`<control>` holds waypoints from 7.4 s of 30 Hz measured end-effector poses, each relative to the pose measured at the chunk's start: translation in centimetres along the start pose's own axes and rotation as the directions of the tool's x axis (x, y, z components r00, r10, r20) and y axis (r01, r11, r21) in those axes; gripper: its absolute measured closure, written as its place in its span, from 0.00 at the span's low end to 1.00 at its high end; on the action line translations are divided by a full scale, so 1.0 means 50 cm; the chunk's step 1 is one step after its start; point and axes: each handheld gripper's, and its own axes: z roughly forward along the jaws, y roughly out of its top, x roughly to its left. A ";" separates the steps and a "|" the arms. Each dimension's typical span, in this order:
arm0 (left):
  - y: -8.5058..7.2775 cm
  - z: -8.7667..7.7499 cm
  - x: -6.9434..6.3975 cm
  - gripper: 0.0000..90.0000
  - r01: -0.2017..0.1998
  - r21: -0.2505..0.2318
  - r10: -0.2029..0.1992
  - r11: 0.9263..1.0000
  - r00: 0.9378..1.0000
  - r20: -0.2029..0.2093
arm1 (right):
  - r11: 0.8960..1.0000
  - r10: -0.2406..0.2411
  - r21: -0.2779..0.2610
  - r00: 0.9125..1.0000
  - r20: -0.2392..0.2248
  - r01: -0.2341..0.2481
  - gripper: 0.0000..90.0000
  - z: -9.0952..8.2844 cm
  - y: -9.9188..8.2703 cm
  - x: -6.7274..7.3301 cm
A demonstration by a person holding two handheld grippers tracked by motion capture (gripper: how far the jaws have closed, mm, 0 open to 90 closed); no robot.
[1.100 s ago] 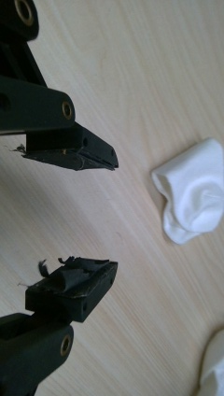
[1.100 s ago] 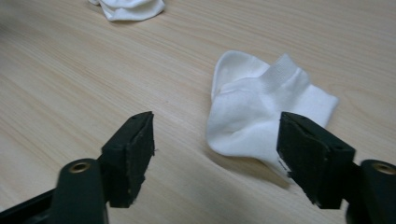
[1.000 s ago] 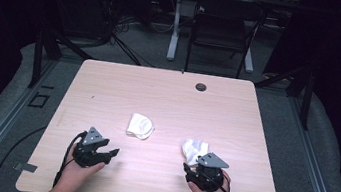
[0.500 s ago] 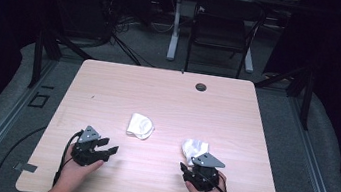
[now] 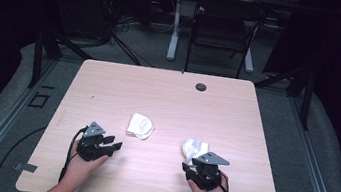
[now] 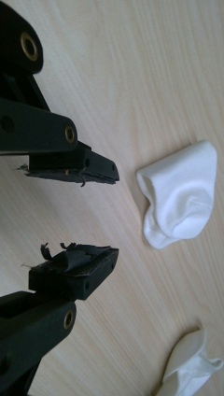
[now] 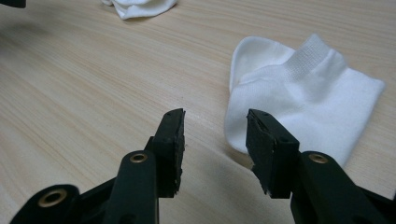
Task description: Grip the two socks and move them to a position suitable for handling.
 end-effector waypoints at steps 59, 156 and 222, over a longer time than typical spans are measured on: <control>0.052 0.152 -0.053 1.00 -0.058 0.107 0.057 0.992 0.998 0.014 | 0.999 0.048 -0.016 0.998 -0.029 -0.049 0.65 0.000 0.000 -0.010; -0.002 0.027 -0.087 0.96 0.022 0.095 -0.031 0.995 0.994 0.100 | 0.973 -0.169 0.134 0.977 -0.129 0.186 1.00 0.073 0.024 0.086; -0.049 0.023 -0.076 0.79 -0.083 0.139 0.068 0.987 0.992 0.105 | 0.975 -0.151 0.143 0.981 -0.122 0.168 1.00 0.061 0.019 0.069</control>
